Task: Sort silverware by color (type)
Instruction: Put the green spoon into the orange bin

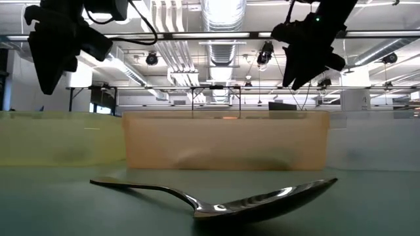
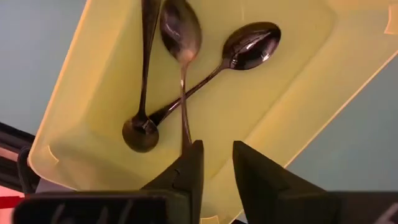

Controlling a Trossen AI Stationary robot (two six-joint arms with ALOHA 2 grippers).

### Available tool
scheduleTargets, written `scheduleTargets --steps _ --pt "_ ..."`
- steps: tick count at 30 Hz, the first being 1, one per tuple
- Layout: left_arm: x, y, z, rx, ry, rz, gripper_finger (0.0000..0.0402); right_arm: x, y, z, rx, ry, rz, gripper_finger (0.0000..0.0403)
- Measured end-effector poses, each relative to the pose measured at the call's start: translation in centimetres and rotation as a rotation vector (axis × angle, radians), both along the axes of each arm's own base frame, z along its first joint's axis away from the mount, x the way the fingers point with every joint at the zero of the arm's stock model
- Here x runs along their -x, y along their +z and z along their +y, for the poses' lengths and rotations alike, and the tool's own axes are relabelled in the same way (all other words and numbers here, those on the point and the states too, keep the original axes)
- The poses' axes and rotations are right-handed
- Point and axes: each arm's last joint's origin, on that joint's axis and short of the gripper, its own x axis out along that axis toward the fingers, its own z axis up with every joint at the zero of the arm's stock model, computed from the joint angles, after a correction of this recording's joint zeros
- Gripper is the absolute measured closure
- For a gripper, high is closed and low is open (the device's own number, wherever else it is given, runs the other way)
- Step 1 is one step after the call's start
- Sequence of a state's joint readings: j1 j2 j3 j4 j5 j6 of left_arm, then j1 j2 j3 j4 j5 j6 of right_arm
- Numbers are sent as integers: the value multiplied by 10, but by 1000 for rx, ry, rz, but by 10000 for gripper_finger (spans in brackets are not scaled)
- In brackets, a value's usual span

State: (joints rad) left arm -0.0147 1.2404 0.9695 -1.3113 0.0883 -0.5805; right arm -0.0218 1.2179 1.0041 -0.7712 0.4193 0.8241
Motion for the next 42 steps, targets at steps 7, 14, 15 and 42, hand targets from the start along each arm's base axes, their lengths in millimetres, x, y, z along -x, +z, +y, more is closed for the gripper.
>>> scheduleTargets --steps 7,14,15,42 --pt "-15 11 0 2 7 -153 294 -12 -7 -34 -13 -75 -37 247" --pt "-29 25 1 -32 10 -312 285 -44 -32 -75 -106 6 -92 226" --pt "-30 27 1 -50 8 -317 285 -48 -34 -81 -110 2 -85 222" --pt "-13 32 20 -348 -144 -195 285 -147 -109 -186 -211 -47 189 211"
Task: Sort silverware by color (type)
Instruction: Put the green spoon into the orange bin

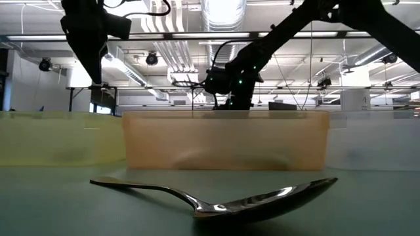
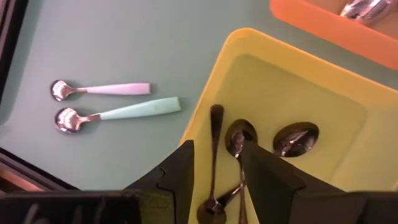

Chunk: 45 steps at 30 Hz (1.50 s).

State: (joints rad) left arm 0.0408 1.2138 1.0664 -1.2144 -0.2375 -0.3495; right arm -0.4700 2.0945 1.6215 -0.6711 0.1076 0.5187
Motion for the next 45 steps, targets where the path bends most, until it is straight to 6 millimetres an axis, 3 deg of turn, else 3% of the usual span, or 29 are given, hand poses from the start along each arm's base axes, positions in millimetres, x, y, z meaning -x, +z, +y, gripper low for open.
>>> scheduleTargets --steps 11,16,23,26,32,37,40,45 --pt "5 4 8 -21 -30 -1 285 -5 -15 -8 10 -18 38 228" --pt "8 3 8 -27 -43 3 285 -4 -16 -7 -2 -14 43 278" --pt "11 3 8 -29 -40 -3 285 -4 -17 -5 -49 -1 27 377" --pt "14 2 8 -28 -31 -9 285 -4 -14 -5 -65 8 16 387" --pt "18 1 8 -28 -25 -14 285 0 11 1 -125 40 -38 391" --pt "19 -2 8 -26 -17 -14 285 6 59 14 -122 110 -145 394" --pt "19 -2 8 -22 4 -23 285 8 81 31 -138 192 -184 394" --pt "17 -2 8 -20 22 -48 285 9 115 81 -187 379 -237 394"
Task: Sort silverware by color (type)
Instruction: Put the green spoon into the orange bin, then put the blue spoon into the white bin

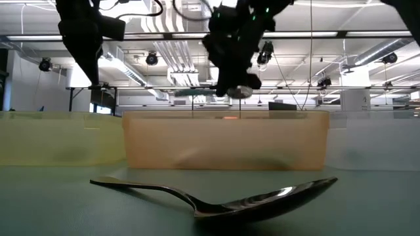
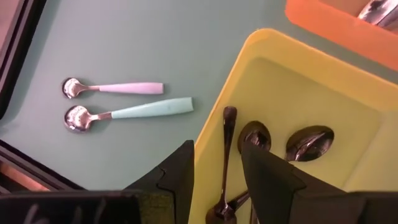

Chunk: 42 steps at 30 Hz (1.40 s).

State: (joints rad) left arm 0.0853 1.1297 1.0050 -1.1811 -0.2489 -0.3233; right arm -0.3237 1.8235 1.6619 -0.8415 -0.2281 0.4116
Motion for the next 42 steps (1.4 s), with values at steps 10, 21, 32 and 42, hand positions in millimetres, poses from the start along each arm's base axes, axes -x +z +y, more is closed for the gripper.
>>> scheduleTargets --steps 10,21,32,42 --pt "-10 2 1 5 58 -114 285 -13 3 97 6 250 23 394" --pt "-12 1 1 33 148 -134 285 -2 -20 161 77 274 188 391" --pt "-27 -19 7 5 289 -60 285 2 -21 171 138 310 220 298" --pt "-32 -51 68 -63 416 95 285 5 -21 132 185 275 287 248"
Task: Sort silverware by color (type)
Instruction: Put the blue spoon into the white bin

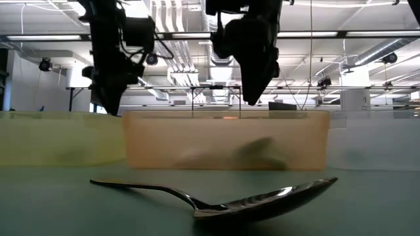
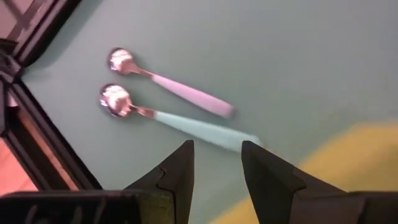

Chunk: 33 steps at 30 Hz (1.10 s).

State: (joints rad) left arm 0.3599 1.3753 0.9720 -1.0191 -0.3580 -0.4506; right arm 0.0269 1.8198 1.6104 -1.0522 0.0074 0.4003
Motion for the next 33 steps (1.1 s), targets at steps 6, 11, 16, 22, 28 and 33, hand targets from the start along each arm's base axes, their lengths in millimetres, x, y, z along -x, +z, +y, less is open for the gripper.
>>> scheduleTargets --steps 6,11,16,22,28,33 --pt "12 -28 52 35 184 -30 285 0 0 -31 48 -58 -2 250" --pt "13 -56 77 124 238 -91 285 2 0 -57 77 -115 -1 245" --pt "9 -77 90 136 269 -26 285 6 0 -80 84 -168 0 247" --pt "6 -94 93 149 349 15 285 11 0 -104 96 -181 6 245" --pt "5 -101 93 156 455 2 286 17 0 -127 120 -136 16 250" --pt "5 -101 93 199 541 -46 294 25 0 -148 136 -121 26 248"
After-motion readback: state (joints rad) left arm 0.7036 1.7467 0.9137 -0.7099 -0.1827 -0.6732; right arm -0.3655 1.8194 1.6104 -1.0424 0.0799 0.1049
